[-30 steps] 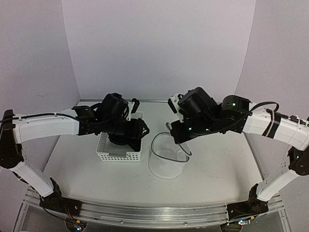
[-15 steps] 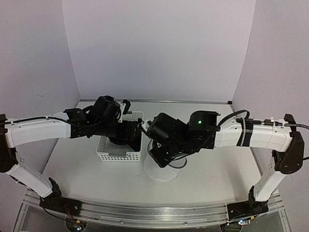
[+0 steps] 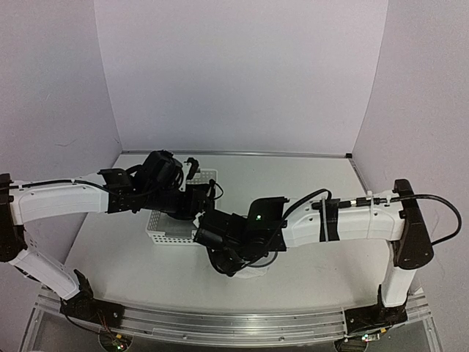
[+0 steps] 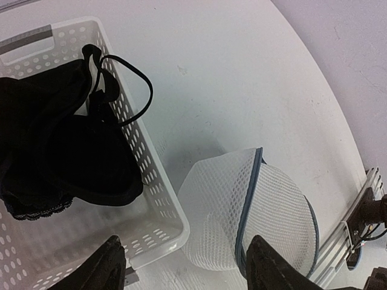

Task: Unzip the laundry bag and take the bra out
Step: Close the laundry bag at the center of the board.

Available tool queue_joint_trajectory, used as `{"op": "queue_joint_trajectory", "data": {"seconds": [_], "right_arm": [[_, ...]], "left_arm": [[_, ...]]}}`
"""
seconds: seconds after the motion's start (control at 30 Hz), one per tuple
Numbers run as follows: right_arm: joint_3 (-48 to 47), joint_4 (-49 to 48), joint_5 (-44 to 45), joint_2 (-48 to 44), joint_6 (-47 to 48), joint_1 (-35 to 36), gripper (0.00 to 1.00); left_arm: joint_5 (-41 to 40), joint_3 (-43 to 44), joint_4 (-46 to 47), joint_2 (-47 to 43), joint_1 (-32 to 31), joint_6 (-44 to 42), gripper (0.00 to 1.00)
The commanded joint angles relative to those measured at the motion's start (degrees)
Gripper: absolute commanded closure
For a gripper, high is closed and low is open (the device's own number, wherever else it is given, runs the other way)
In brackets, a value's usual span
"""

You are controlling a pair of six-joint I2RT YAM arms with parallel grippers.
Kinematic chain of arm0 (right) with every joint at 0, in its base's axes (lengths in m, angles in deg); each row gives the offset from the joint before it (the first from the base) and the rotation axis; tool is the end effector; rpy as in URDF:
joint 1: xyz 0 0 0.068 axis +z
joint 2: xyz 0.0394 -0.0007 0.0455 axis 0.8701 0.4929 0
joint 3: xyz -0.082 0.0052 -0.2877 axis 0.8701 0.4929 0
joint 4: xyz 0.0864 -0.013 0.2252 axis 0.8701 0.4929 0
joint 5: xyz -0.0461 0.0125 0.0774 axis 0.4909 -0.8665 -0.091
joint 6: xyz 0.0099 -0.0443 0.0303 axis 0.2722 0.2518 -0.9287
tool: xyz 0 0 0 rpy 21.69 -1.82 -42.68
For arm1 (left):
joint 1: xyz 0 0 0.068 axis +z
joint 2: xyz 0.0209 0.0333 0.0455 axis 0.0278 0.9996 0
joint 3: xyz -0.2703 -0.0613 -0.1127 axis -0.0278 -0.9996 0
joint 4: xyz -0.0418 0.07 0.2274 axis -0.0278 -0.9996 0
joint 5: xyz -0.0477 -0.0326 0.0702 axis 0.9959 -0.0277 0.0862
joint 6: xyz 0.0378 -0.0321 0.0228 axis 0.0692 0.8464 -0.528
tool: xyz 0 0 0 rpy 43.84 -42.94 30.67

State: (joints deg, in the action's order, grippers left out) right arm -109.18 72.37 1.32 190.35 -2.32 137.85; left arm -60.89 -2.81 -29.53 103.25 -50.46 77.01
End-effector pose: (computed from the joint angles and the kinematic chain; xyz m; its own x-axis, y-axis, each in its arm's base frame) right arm 0.0980 0.3734 0.2693 -0.5080 -0.7235 -0.4675 -0.7368 0.6461 -0.1993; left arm 0.1775 -0.2247 0.3078 -0.7248 0.1298 -0.6766 0.4677 0.8138 -0.3449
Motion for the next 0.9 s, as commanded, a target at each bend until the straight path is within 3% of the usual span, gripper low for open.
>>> {"op": "queue_joint_trajectory", "data": {"seconds": [0.0, 0.17, 0.57, 0.7, 0.87], "right_arm": [[-0.7, -4.9, 0.8, 0.9, 0.8, 0.4, 1.00], [4.3, -10.0, -1.0, 2.0, 0.2, 0.5, 1.00], [12.2, -20.2, -4.9, 5.9, -2.0, 0.4, 1.00], [12.5, -20.6, -4.9, 5.2, -2.2, 0.4, 0.95], [12.2, -20.4, -3.6, 1.2, -2.6, 0.4, 0.80]], "left_arm": [[6.6, -1.3, 4.2, -1.2, 0.2, -0.4, 0.32], [11.5, -1.3, 6.4, 1.7, -0.5, -0.4, 0.33], [11.8, -2.3, 7.2, 1.9, -1.2, 0.8, 0.34], [11.4, -3.3, 7.4, 1.2, -1.2, 1.2, 0.34], [11.0, -3.4, 7.5, 0.7, -1.2, 1.4, 0.34]]}}
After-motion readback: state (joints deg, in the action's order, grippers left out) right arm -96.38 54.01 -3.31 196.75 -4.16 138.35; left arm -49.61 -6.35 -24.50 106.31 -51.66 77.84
